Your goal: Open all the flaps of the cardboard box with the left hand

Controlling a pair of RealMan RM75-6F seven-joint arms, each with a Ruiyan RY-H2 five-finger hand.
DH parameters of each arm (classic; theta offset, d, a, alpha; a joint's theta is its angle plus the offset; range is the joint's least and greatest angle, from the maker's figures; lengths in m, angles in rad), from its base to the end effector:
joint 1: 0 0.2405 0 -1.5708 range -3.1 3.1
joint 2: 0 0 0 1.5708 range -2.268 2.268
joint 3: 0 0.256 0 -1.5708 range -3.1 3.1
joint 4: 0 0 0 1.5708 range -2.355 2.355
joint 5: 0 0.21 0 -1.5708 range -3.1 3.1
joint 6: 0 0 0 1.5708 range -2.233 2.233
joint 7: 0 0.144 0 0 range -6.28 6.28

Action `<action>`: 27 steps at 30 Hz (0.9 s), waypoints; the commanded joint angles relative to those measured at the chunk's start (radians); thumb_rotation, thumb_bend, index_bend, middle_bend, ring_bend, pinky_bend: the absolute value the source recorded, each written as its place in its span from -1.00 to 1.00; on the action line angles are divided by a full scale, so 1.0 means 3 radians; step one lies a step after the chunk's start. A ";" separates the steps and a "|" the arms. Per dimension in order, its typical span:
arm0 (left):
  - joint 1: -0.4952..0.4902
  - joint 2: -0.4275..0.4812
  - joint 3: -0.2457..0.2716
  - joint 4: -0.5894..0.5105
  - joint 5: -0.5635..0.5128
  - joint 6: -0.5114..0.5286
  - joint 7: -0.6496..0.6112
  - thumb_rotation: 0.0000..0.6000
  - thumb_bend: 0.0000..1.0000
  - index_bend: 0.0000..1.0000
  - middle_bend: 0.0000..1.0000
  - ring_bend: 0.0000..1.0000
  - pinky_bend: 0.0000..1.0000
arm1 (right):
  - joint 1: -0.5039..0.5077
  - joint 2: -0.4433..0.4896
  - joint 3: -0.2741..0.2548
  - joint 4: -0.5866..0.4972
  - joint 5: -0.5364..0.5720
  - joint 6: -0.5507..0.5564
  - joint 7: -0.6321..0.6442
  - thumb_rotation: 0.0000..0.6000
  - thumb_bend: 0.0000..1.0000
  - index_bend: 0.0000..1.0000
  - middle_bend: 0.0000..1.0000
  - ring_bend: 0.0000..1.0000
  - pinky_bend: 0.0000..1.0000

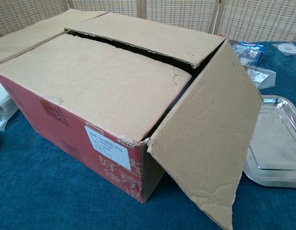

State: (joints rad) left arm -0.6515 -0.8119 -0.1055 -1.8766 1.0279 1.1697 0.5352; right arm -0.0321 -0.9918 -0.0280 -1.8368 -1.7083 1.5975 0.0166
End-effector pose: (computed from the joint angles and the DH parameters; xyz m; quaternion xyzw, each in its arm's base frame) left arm -0.1960 0.3278 0.2171 -0.7009 -0.2213 -0.2550 0.6283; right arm -0.2654 -0.1287 0.1751 0.5974 -0.4038 0.4389 0.5360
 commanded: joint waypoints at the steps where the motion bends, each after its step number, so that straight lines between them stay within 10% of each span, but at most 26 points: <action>1: 0.0028 0.0077 -0.0014 -0.0203 0.0235 -0.0065 -0.0162 1.00 -1.00 -1.00 -1.00 -1.00 -0.94 | 0.0000 0.0000 -0.0001 0.0000 -0.0001 -0.0001 0.0001 1.00 -1.00 -1.00 -1.00 -1.00 -1.00; 15: -0.0124 0.0608 -0.0015 -0.0968 0.0628 -0.0954 -0.0795 1.00 -1.00 -0.60 -0.77 -0.90 -0.60 | -0.0006 0.0011 -0.0003 -0.0003 -0.0013 0.0024 0.0028 1.00 -1.00 -1.00 -1.00 -1.00 -1.00; 27: -0.0456 0.0200 -0.0094 -0.1022 0.0342 -0.1268 -0.0577 1.00 -1.00 -0.64 -0.77 -0.79 -0.54 | 0.0000 0.0001 -0.0001 0.0001 0.0006 0.0005 0.0013 1.00 -1.00 -1.00 -1.00 -1.00 -1.00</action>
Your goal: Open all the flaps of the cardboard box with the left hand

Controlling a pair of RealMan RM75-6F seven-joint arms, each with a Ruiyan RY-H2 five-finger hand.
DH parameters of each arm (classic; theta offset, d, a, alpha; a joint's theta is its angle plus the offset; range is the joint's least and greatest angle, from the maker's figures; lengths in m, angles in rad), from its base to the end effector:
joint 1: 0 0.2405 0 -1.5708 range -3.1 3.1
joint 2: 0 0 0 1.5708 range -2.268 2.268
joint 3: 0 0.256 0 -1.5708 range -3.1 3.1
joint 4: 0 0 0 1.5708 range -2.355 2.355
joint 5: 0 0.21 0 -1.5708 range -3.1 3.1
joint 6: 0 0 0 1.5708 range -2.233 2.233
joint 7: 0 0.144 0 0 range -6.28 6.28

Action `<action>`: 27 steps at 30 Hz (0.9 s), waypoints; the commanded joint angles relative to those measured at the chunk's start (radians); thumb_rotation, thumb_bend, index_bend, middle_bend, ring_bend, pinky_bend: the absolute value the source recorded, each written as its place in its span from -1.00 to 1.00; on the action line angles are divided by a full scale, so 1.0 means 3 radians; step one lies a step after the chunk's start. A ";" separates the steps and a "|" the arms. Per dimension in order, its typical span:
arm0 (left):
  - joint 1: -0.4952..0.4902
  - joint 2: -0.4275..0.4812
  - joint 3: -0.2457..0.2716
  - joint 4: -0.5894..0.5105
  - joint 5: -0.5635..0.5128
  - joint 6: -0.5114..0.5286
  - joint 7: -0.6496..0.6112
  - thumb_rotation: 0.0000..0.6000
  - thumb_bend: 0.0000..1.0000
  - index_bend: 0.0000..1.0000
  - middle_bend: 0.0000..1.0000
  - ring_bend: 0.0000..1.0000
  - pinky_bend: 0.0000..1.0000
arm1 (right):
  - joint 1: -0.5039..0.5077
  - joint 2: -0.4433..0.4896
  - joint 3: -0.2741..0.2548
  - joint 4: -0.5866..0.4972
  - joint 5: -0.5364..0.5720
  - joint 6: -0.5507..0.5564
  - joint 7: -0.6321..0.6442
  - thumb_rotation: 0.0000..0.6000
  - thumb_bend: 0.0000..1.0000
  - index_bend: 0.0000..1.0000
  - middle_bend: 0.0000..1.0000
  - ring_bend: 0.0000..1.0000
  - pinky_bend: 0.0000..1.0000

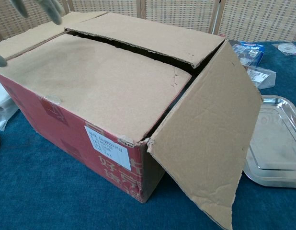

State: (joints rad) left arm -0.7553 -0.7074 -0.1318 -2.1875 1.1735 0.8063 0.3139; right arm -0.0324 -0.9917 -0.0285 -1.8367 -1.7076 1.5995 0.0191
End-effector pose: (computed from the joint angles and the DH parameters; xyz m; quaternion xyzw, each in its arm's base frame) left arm -0.1063 0.2804 0.1543 -0.8216 -0.3099 -0.2941 0.3774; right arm -0.2655 -0.1285 0.1754 0.5964 -0.4044 0.4398 0.5361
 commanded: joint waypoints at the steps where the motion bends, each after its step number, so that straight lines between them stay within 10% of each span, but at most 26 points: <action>1: -0.0129 -0.0180 -0.0003 0.0018 -0.0181 -0.0055 0.0201 1.00 -1.00 -0.65 -0.77 -0.79 -0.55 | 0.0001 0.0001 0.0002 0.0001 0.0005 -0.0002 0.0006 1.00 -1.00 -1.00 -1.00 -1.00 -1.00; 27: -0.0896 -0.0779 0.0149 -0.0092 -0.1628 0.0248 0.1098 1.00 -1.00 -0.74 -0.76 -0.77 -0.53 | -0.0006 0.0032 0.0006 -0.0005 -0.0015 0.0038 0.0065 1.00 -1.00 -1.00 -1.00 -1.00 -1.00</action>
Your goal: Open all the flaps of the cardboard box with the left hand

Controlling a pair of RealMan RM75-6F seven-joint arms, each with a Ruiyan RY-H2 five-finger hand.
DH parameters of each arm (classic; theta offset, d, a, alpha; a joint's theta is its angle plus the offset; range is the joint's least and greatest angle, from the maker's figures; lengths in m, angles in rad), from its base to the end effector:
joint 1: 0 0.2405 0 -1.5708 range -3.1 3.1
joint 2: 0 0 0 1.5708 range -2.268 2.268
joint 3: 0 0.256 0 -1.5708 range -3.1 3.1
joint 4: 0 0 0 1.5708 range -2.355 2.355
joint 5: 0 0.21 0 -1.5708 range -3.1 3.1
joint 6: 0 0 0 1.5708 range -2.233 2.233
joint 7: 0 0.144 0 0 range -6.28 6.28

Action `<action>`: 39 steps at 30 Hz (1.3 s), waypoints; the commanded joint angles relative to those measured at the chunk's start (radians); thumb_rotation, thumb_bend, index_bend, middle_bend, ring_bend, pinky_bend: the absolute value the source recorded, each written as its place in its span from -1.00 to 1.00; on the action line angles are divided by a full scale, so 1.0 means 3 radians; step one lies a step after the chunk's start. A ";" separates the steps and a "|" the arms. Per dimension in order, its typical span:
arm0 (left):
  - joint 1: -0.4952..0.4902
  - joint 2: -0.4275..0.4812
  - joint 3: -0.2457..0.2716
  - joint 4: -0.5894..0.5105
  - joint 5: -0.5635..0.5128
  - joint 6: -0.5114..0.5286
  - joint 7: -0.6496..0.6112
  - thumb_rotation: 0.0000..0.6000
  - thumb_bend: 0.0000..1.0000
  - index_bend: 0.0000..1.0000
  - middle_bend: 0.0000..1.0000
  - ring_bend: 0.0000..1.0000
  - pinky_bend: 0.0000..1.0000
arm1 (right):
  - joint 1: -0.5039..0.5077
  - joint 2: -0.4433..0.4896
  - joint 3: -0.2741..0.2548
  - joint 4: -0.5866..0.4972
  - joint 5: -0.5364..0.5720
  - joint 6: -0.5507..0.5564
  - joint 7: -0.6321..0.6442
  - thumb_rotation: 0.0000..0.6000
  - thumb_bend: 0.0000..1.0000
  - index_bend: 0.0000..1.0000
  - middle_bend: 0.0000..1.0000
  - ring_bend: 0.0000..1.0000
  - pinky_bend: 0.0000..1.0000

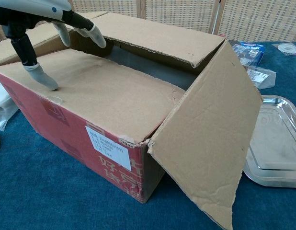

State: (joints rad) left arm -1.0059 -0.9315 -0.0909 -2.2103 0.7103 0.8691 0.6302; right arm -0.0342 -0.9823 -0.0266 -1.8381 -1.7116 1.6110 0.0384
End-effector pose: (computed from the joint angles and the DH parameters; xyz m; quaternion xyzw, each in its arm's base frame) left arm -0.0693 0.2925 0.0965 -0.8312 -0.3351 -0.2597 0.3596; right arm -0.2649 -0.1283 0.1794 0.5923 -0.4039 0.4469 0.5350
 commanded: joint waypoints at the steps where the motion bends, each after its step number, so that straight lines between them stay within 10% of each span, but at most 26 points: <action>1: -0.0085 -0.0042 0.0015 -0.0020 -0.0124 0.0052 0.0055 1.00 -1.00 -0.74 -0.76 -0.77 -0.53 | -0.0001 0.0002 -0.0001 -0.0001 -0.0003 0.0002 0.0002 1.00 -1.00 -1.00 -1.00 -1.00 -1.00; 39: -0.0356 -0.0195 -0.0260 0.0172 -0.0123 0.0737 0.0314 1.00 -1.00 -0.80 -1.00 -1.00 -0.75 | 0.0016 0.0009 0.0005 0.0007 0.0041 -0.0041 0.0038 1.00 -1.00 -1.00 -1.00 -1.00 -1.00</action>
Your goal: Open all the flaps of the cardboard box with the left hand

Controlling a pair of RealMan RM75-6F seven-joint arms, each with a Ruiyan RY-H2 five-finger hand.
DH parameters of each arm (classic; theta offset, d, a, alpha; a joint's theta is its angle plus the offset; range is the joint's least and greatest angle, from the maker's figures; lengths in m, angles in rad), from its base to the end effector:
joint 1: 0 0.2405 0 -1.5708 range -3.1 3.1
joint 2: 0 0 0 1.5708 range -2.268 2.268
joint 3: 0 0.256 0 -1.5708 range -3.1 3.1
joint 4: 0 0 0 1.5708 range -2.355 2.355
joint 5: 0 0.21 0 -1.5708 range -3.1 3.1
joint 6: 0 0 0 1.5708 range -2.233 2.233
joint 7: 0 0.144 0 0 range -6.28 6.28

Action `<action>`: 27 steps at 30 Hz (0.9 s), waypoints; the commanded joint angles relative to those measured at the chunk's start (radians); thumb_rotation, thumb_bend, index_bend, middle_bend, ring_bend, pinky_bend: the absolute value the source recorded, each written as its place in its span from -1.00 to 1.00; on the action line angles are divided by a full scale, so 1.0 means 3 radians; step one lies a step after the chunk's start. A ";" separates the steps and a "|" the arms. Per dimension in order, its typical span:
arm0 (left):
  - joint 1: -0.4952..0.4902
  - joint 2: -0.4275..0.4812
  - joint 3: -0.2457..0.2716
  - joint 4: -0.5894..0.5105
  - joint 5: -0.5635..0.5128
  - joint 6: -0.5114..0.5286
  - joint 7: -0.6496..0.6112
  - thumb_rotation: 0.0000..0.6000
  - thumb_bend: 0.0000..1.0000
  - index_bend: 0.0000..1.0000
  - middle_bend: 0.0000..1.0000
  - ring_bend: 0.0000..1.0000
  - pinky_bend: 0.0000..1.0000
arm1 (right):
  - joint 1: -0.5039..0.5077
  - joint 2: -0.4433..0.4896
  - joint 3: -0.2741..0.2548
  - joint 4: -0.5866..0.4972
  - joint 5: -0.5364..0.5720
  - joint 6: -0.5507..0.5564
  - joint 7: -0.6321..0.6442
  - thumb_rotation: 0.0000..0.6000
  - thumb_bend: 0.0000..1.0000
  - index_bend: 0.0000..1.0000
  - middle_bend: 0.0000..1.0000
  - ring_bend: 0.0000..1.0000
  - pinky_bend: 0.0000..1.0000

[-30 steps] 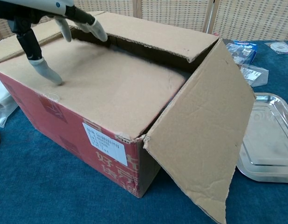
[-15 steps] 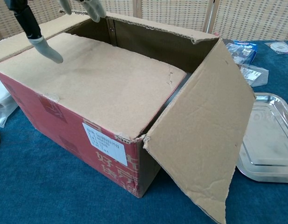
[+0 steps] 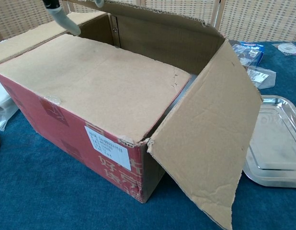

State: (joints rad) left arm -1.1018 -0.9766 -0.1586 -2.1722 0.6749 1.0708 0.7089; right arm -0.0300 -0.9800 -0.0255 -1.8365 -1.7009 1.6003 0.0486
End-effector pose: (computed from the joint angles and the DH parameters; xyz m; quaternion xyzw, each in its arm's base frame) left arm -0.0257 0.3231 0.1174 -0.7968 -0.2594 -0.3346 0.4311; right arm -0.2666 -0.1298 0.1792 0.5913 -0.4094 0.4445 0.5340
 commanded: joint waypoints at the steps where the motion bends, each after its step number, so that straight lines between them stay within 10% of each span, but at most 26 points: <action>1: -0.0040 -0.0061 -0.0043 0.0056 -0.0002 0.0085 0.0056 1.00 -1.00 -0.80 -1.00 -1.00 -0.75 | 0.0004 0.0002 0.0001 0.0003 0.0007 -0.0008 0.0006 1.00 -1.00 -1.00 -1.00 -1.00 -1.00; 27: -0.0012 -0.0236 0.0139 0.0080 -0.0087 0.0236 0.0335 1.00 -1.00 -0.93 -1.00 -1.00 -0.94 | -0.0008 0.0024 -0.0004 0.0000 -0.0013 0.0028 0.0057 1.00 -1.00 -1.00 -1.00 -1.00 -1.00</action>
State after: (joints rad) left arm -1.1111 -1.0470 -0.1272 -2.1444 0.6401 1.1430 0.8024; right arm -0.0321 -0.9731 -0.0264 -1.8366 -1.7044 1.6083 0.0651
